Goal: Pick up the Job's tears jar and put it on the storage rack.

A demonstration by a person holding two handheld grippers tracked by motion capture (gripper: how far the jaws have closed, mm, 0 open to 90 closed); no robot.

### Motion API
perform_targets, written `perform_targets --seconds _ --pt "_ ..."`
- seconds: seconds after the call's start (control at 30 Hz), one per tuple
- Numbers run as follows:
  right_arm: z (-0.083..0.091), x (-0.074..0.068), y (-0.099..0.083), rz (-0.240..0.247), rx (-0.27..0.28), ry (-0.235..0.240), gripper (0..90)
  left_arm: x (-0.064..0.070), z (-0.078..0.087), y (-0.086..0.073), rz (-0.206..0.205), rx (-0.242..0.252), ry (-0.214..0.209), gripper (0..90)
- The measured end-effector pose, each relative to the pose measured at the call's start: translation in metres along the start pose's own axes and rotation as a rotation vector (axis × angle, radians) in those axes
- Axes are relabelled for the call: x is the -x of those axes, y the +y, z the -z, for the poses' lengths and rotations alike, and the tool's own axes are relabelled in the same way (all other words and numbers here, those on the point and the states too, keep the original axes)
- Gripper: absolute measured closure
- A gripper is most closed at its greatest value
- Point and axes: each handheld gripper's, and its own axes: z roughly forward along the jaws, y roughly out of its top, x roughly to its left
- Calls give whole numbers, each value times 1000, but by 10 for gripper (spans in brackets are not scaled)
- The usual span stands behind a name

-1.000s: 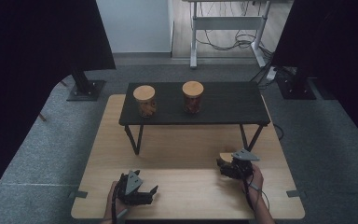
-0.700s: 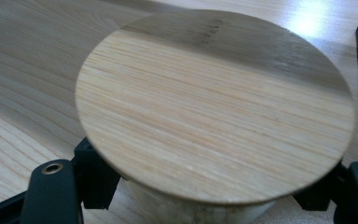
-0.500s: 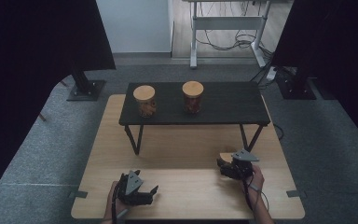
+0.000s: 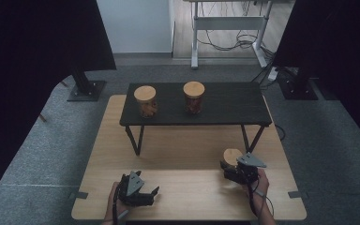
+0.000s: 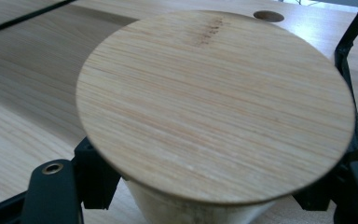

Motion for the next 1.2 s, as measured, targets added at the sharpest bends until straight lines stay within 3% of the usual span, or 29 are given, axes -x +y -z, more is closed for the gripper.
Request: perform_targets --seconds 0.47,1.2 --pt "16 -5 0 22 33 11 247 0 -1 -1 -5 -8 2 72" --pt "33 -1 1 -9 77 11 248 1 -3 -1 -3 -12 4 72"
